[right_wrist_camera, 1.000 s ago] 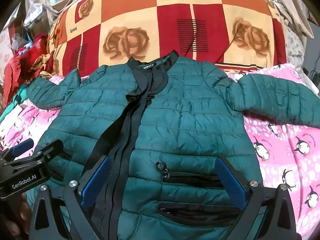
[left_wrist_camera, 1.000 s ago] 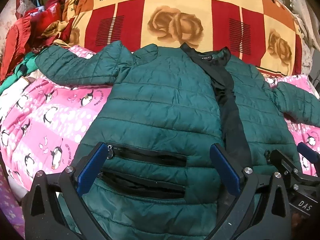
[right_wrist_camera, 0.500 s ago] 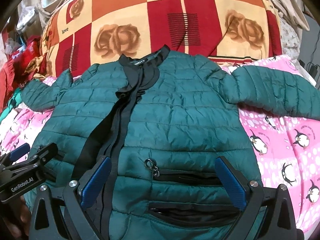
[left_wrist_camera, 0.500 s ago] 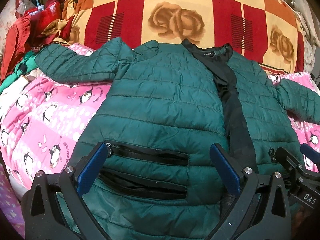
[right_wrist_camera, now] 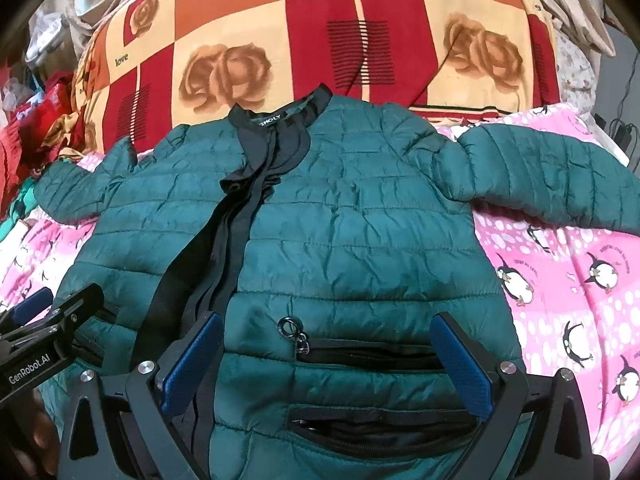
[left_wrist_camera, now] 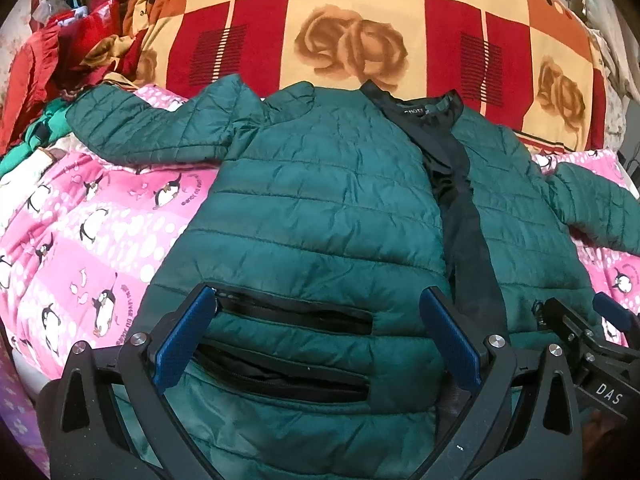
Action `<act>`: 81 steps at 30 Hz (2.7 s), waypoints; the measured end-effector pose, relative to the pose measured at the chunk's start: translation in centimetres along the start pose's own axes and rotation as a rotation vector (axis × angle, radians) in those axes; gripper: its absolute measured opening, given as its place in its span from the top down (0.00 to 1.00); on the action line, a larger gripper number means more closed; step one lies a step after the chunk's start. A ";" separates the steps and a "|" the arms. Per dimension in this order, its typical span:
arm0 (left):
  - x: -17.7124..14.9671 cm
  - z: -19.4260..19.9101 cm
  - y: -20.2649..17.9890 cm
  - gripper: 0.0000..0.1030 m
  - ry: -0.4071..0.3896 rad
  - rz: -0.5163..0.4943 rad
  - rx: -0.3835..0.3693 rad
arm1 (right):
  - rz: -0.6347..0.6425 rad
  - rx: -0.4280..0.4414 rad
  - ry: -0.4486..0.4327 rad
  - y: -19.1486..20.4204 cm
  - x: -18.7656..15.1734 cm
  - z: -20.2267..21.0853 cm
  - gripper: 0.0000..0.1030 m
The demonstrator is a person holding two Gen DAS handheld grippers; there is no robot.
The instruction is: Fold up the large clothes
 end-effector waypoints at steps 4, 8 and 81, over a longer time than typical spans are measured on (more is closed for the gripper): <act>0.0 -0.2 0.1 0.01 -0.001 0.003 0.002 | -0.005 0.007 0.002 -0.1 0.1 -0.2 0.00; 0.2 -0.2 0.2 0.01 -0.005 0.004 0.004 | -0.003 0.004 0.010 -0.1 0.1 -0.2 0.00; 6.0 -3.6 0.8 0.01 -0.022 0.012 0.025 | -0.030 -0.007 0.012 -0.1 5.3 -3.2 0.00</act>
Point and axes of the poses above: each gripper's, at about its wrist camera, not at the fingertips, and z roughly against the way its jaws point, y to its left, x to its top, the point moved 5 cm from there along -z, roughly the way its jaws point, and after that the axes turned 10 degrees about y, right-handed, at the moved point
